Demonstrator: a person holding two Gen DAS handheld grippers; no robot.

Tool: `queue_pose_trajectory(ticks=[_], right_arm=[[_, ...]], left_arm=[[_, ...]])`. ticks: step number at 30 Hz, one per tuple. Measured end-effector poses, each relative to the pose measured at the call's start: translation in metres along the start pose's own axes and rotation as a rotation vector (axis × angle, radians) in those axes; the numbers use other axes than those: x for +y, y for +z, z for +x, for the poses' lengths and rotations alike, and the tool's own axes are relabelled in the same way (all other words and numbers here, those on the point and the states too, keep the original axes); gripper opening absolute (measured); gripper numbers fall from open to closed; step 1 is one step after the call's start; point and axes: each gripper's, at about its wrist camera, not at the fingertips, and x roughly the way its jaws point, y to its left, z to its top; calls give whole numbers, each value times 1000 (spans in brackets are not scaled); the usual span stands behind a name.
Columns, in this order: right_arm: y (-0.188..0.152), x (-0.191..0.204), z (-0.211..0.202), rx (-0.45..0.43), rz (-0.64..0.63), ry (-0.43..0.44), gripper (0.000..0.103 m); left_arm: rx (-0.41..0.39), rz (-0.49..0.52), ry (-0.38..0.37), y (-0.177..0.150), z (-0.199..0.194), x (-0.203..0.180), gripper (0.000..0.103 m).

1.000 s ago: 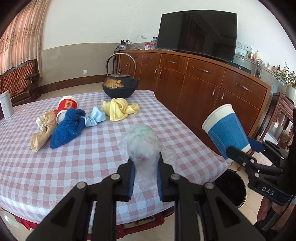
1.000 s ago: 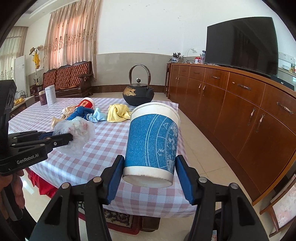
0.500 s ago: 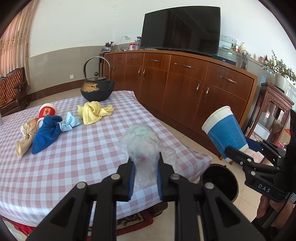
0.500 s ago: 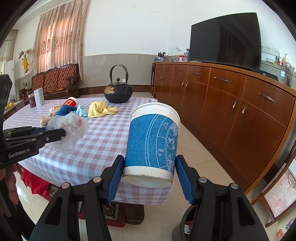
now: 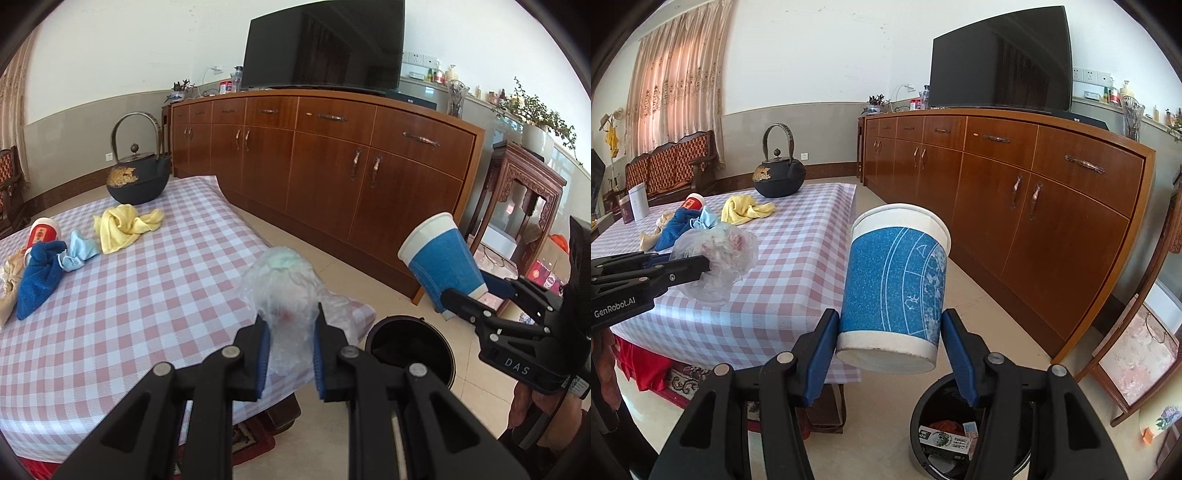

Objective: Collect trash
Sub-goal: 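Carry the clear bag and blue cup over the black bucket with both tools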

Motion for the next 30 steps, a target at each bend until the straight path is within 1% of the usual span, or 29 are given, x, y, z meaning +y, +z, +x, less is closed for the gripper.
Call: queue_pose_trajectory(ticks=[12, 17, 25, 30], right_arm=[[-22, -44, -10, 30, 52, -83, 59], [-30, -61, -11, 52, 73, -114, 59], [-56, -93, -7, 123, 84, -150, 59], [-79, -110, 1, 177, 78, -161, 59]], left_arm=[[32, 52, -78, -1, 21, -36, 21], [63, 75, -122, -5, 35, -55, 21], [117, 118, -212, -13, 61, -98, 21], [172, 143, -259, -22, 86, -124, 21]])
